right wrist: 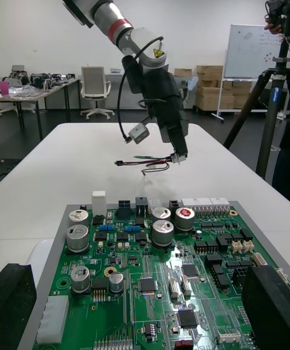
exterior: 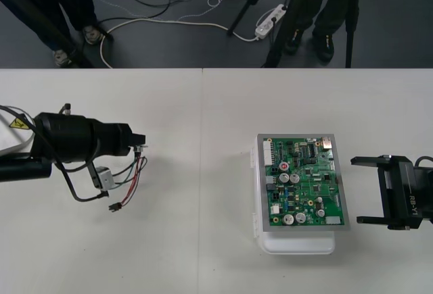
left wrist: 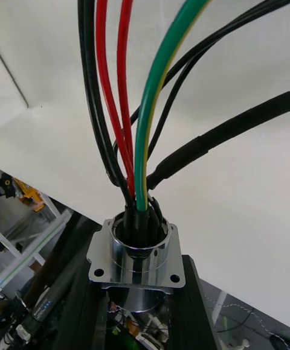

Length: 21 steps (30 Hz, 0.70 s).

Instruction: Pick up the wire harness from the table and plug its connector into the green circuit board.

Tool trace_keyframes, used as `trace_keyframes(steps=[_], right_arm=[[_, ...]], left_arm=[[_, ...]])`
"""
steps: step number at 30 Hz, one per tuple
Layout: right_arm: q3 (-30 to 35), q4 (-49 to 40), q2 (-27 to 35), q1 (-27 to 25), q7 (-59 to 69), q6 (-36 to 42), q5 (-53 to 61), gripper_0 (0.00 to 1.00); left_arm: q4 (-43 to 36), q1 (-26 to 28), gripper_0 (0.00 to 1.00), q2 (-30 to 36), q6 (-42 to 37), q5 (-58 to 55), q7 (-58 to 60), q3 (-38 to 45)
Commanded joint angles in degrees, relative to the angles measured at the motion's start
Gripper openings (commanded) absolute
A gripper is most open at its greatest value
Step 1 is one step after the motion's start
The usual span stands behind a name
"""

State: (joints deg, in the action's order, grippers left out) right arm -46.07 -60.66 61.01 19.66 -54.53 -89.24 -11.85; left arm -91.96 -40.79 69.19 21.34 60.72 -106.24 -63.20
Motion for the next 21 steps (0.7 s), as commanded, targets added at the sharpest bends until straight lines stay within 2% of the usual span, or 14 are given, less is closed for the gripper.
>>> trace_keyframes(steps=[1,11,21], right_arm=[[-0.24,-0.24,0.25,1.52,0.74,-0.76,0.69,1.00],[-0.24,-0.33,0.25,1.52,1.27,-0.76,0.69,1.00],[-0.33,-0.16,0.07,1.52,2.23,-0.76,0.69,1.00]], left_arm=[[-1.12,-3.42,0.00,2.96,7.23,-0.69,19.14,2.03],[0.29,-3.42,0.00,2.17,17.07,2.48,35.57,8.88],[2.05,-3.42,0.00,-1.52,34.39,9.51,55.17,20.92]])
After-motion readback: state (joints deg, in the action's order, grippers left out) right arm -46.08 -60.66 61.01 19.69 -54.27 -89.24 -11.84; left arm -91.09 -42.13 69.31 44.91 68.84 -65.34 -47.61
